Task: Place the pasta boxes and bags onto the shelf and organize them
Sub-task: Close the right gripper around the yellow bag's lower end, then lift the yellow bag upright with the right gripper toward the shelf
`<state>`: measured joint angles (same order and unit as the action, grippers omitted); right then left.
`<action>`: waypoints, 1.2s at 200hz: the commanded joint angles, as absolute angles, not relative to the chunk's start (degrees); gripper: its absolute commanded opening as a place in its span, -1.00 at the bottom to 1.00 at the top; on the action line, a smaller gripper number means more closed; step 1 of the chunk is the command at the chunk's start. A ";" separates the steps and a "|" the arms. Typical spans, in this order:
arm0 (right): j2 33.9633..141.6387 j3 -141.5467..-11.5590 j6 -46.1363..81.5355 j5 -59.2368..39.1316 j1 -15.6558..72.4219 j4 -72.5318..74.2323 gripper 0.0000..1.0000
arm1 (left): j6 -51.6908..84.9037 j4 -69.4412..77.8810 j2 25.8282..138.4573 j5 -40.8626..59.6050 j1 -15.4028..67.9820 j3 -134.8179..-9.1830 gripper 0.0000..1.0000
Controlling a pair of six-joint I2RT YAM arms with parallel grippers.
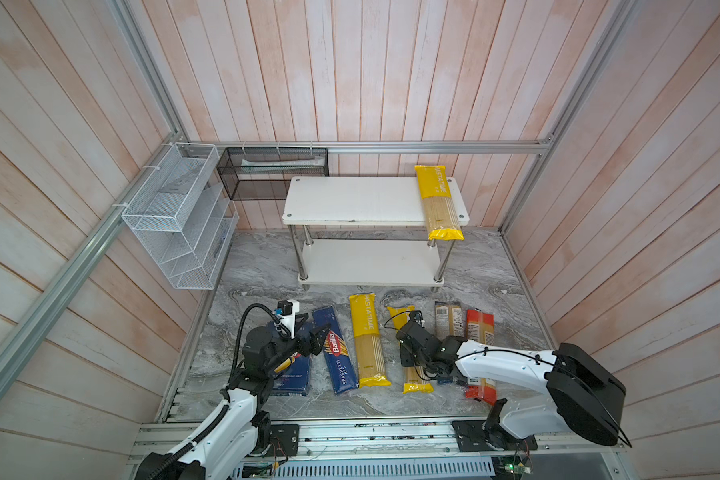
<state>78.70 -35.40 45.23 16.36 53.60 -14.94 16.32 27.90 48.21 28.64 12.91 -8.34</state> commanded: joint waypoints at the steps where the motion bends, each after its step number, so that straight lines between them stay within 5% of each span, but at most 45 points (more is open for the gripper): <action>1: 74.80 -35.44 46.15 17.34 53.79 -12.21 -0.37 | 15.76 28.83 47.77 29.14 13.22 -7.89 0.99; 32: 71.63 -35.49 45.69 17.82 53.79 -11.83 -0.53 | 15.69 28.83 47.95 29.17 13.33 -7.91 0.99; 240: 59.88 -44.20 41.19 15.23 53.79 -18.28 -0.65 | 15.47 28.39 47.90 28.74 13.71 -8.01 0.99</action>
<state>62.30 -38.76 43.05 15.18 53.60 -21.08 16.29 27.88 48.21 28.49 13.32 -8.34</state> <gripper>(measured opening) 0.322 0.996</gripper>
